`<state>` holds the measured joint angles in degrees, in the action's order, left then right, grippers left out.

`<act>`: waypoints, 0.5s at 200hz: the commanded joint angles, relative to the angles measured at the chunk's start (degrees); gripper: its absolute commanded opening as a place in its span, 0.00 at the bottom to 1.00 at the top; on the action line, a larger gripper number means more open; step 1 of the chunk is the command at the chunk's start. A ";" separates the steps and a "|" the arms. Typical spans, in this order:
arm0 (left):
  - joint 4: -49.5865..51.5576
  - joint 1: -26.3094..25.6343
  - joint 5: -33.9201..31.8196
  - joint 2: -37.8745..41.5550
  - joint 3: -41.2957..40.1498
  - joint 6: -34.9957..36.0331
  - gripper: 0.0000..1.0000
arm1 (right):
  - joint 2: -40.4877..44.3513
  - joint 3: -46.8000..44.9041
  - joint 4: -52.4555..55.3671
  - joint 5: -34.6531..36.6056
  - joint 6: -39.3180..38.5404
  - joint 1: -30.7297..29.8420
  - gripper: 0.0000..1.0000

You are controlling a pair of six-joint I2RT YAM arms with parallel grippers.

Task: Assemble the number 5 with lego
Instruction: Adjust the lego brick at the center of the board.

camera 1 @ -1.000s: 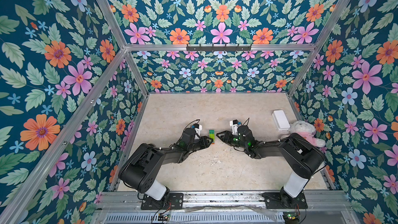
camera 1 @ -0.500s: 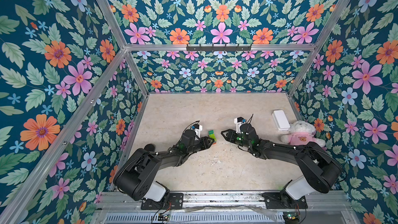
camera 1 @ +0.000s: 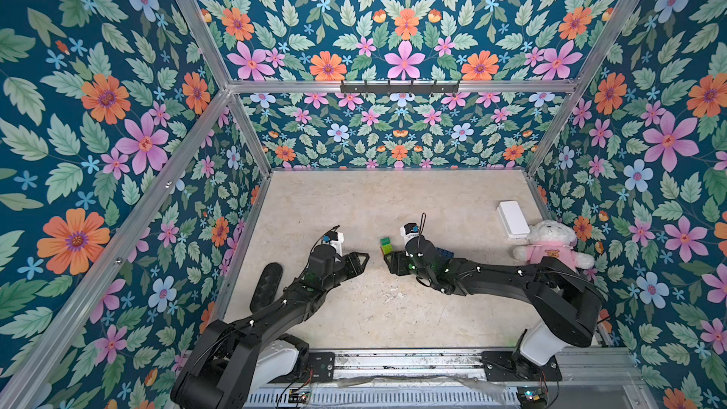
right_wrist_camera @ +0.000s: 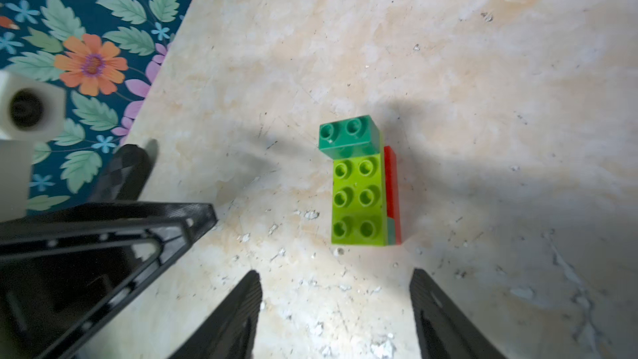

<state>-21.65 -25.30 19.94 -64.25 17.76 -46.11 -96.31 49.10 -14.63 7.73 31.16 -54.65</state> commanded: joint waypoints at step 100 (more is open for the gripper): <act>0.83 2.73 1.23 0.69 -1.33 0.65 0.49 | -8.23 7.45 6.90 7.69 -4.35 -1.60 0.59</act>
<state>-19.38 -22.94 20.51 -63.37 16.73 -46.11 -104.03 55.90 -8.58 14.04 27.38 -56.21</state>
